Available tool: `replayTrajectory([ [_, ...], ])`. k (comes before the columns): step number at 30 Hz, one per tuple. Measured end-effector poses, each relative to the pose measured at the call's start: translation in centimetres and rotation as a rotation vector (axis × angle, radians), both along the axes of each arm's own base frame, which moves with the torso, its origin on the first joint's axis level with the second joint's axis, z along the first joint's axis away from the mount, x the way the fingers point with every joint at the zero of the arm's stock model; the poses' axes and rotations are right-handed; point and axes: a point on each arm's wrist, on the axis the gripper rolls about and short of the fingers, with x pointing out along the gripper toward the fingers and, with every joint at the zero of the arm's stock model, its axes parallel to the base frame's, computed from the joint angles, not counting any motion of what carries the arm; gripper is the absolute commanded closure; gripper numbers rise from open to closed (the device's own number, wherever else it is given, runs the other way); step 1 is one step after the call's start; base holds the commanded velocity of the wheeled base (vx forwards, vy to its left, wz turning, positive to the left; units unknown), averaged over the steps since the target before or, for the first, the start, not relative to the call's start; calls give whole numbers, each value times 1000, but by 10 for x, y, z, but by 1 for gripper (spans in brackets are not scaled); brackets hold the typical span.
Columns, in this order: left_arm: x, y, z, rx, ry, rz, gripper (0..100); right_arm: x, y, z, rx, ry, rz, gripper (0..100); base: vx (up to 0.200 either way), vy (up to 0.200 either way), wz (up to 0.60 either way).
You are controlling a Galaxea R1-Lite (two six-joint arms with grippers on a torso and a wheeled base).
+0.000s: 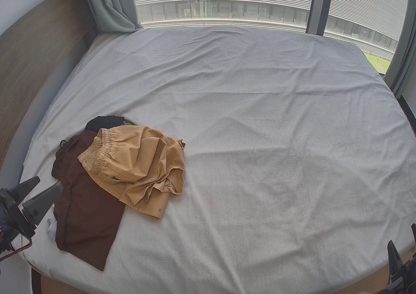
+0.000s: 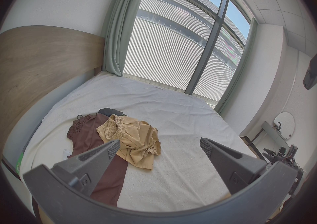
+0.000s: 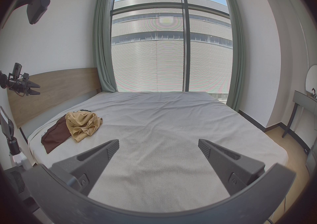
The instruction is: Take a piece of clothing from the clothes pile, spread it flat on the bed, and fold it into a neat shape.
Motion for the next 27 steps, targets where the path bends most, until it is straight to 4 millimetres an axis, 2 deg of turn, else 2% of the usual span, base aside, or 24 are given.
replayTrajectory([
  [13,28,6,9,-14,54,-64,0,0,0,0,0,0,1,0,0,0,0],
  [27,80,14,10,-32,-17,-155,0,0,0,0,0,-1,1,0,0,0,0],
])
